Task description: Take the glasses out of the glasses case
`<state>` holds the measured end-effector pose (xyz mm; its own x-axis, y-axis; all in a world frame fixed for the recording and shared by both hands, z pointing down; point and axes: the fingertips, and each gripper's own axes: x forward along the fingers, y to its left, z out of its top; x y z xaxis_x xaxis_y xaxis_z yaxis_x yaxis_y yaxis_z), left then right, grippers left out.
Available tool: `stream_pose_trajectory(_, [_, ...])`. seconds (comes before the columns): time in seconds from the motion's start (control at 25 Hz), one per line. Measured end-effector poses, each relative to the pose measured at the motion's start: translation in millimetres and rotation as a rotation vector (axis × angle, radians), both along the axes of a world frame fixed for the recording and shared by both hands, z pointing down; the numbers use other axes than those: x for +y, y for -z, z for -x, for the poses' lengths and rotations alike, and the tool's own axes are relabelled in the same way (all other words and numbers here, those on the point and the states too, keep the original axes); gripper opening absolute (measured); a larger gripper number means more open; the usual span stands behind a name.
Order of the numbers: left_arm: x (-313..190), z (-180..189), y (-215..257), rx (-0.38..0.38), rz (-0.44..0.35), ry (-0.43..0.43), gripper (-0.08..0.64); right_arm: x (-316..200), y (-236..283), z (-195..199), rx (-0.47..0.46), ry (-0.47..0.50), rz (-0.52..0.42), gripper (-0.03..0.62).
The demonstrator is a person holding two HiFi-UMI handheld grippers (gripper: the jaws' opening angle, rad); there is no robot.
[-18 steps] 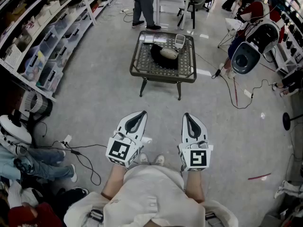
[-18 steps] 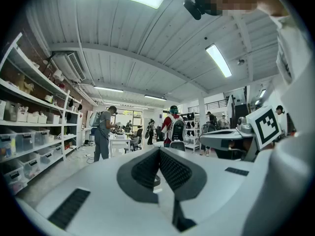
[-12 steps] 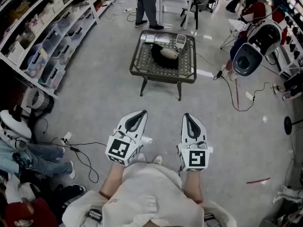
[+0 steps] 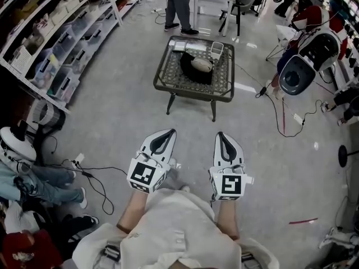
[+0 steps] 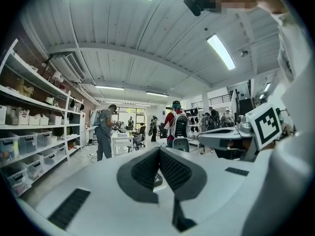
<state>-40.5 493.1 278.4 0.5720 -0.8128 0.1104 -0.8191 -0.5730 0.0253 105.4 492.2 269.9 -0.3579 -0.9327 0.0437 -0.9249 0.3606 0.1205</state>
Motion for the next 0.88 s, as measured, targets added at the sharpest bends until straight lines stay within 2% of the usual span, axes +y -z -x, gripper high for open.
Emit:
stream_pose_trajectory(0.12, [-18,-2,-5,-0.016,-0.010,-0.002,0.009,-17,-9,-2,-0.002,-0.003,0.009,0.005])
stream_pose_trajectory(0.36, [-67,4,-8,-0.002,-0.006,-0.024,0.009,-61,-12,5,0.018,-0.022,0.020,0.005])
stream_pose_trajectory(0.88, [-192,45,-5,0.002,-0.021,-0.081,0.009,-178,-12,52,0.046,-0.070,0.041,0.005])
